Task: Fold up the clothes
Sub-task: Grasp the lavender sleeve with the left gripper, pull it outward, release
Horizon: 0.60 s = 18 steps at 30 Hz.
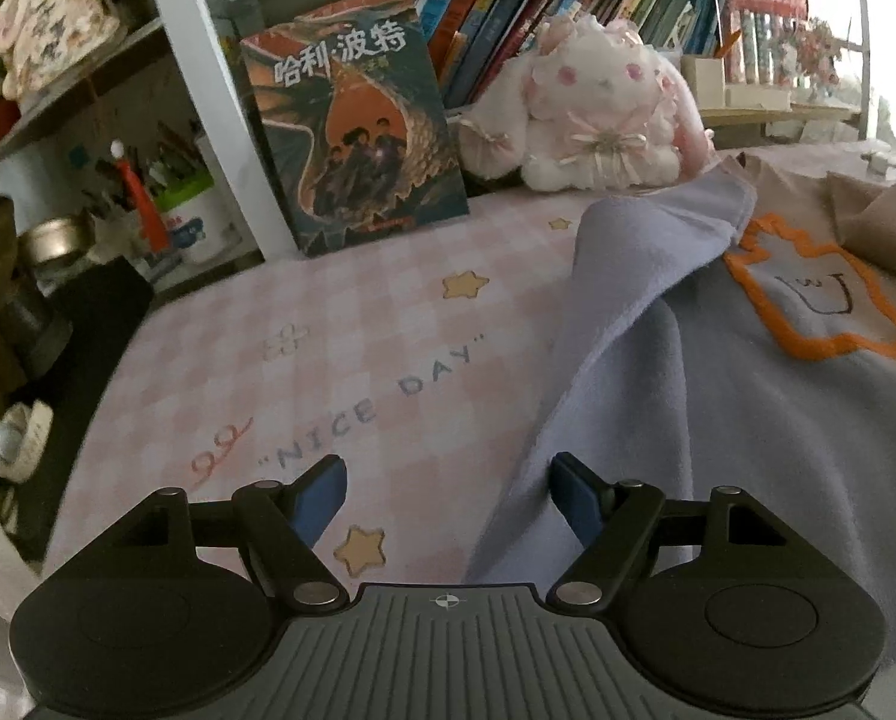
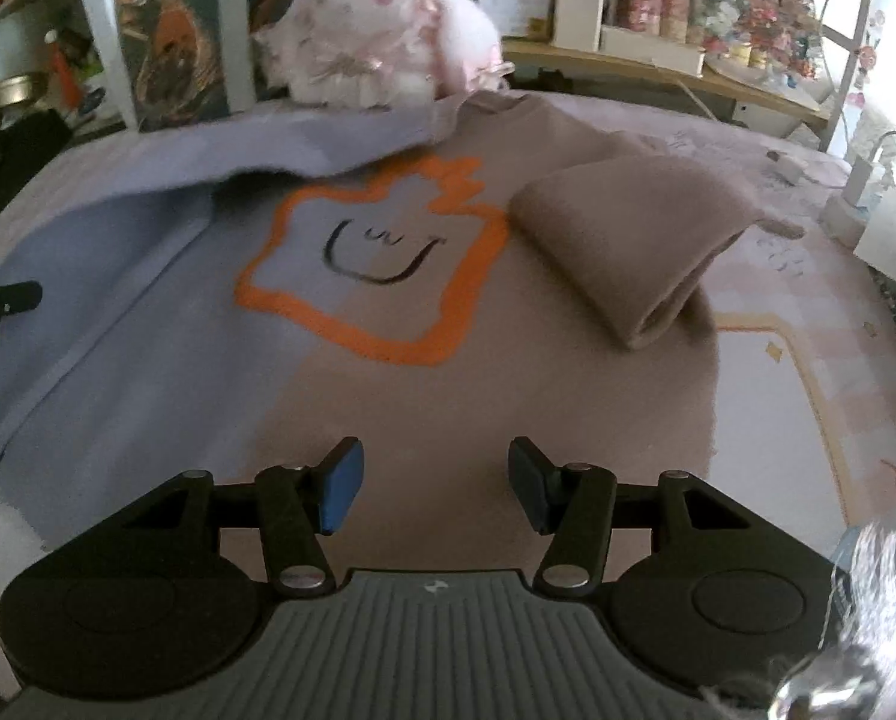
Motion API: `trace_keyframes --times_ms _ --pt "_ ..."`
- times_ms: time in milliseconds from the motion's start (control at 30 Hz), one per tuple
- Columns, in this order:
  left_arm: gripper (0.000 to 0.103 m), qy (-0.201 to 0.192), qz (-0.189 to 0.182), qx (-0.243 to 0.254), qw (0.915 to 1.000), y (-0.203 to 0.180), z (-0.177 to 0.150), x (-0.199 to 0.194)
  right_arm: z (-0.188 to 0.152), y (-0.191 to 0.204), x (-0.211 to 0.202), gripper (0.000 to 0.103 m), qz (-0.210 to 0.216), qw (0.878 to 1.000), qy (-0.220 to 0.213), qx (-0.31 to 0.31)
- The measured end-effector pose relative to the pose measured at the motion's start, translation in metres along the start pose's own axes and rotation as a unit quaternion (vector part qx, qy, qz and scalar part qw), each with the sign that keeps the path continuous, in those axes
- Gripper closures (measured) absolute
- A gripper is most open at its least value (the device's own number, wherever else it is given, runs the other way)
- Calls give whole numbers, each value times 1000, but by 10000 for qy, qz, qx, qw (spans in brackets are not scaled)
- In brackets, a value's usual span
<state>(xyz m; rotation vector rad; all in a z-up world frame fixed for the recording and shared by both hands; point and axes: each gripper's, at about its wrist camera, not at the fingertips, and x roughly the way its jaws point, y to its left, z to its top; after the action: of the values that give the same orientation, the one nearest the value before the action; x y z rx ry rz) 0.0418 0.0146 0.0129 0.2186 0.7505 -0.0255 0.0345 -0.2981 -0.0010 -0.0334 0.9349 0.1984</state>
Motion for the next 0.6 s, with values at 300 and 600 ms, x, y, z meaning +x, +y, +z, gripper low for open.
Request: trace_keyframes --times_ms 300,600 --pt "39 -59 -803 -374 9961 11 -12 -5 -10 26 3 52 -172 9994 70 -302" --pt "101 -362 -1161 -1776 9766 67 -3 -10 -14 33 1 54 -71 9994 175 -302"
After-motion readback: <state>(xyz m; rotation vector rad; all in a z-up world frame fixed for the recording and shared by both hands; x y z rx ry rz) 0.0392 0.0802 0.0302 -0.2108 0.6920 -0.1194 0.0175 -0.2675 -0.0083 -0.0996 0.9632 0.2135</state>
